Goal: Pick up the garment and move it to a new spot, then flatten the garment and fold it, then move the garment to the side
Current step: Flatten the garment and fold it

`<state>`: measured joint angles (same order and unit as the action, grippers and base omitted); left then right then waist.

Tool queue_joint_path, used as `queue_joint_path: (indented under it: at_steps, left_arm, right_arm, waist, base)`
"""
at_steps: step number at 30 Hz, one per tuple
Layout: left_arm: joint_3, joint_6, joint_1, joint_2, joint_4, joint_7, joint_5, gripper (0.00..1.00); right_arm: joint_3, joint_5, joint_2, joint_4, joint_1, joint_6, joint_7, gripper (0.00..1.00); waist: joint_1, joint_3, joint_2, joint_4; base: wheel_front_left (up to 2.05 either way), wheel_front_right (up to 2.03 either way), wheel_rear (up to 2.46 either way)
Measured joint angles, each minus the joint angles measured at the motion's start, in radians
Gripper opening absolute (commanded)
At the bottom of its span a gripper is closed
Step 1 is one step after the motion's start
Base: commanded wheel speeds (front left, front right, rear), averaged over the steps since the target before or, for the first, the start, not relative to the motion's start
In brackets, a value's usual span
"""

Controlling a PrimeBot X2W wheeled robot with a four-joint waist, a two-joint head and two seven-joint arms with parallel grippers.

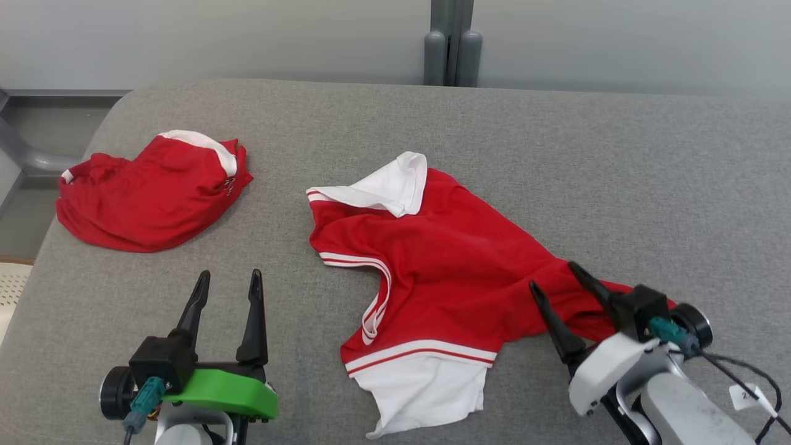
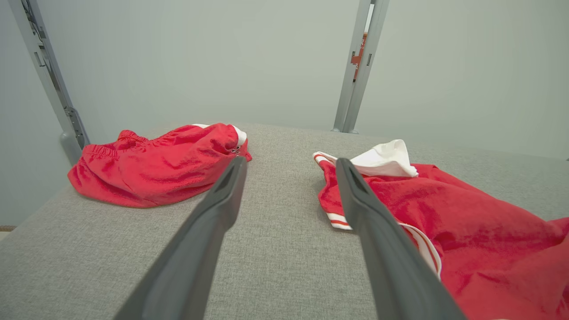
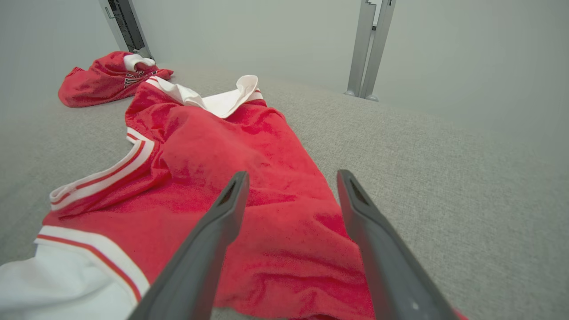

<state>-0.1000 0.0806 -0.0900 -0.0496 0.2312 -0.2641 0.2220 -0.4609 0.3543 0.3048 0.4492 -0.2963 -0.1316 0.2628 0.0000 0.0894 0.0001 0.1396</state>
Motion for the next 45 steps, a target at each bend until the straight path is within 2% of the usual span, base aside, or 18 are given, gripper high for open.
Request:
queue_joint_path:
  at_steps: [6, 20, 30, 40, 45]
  left_arm:
    - [0.009, 0.005, 0.013, 0.0, -0.003, 0.0, -0.003, 1.0]
    - [0.006, 0.006, 0.02, 0.0, -0.005, 0.0, -0.012, 1.0]
    - [0.009, 0.006, 0.023, 0.0, -0.007, 0.0, -0.012, 1.0]
    - [-0.002, 0.006, 0.021, 0.0, -0.007, 0.0, -0.012, 1.0]
    - [-0.001, 0.006, 0.019, 0.0, -0.007, 0.0, -0.012, 1.0]
  right_arm:
    - [0.021, -0.026, -0.007, -0.056, 0.139, 0.0, 0.0, 1.0]
    - [0.121, -0.06, 0.017, -0.062, 0.182, 0.0, 0.0, 1.0]
    - [0.298, -0.068, 0.029, -0.08, 0.212, 0.0, 0.0, 1.0]
    - [0.37, -0.038, 0.039, 0.109, 0.184, 0.0, 0.0, 1.0]
    - [0.349, 0.004, 0.023, 0.212, 0.144, 0.0, 0.0, 1.0]
  waist:
    - [0.0, -0.003, 0.0, 0.003]
    - [0.0, 0.005, 0.0, -0.003]
    - [0.0, 0.005, 0.0, -0.019]
    - [0.0, 0.02, 0.0, -0.018]
    - [0.0, 0.032, 0.0, -0.023]
  base:
    - [0.0, 0.0, 0.0]
    - [0.0, 0.0, 0.0]
    - [0.0, 0.0, 0.0]
    - [0.0, 0.0, 0.0]
    - [0.0, 0.0, 0.0]
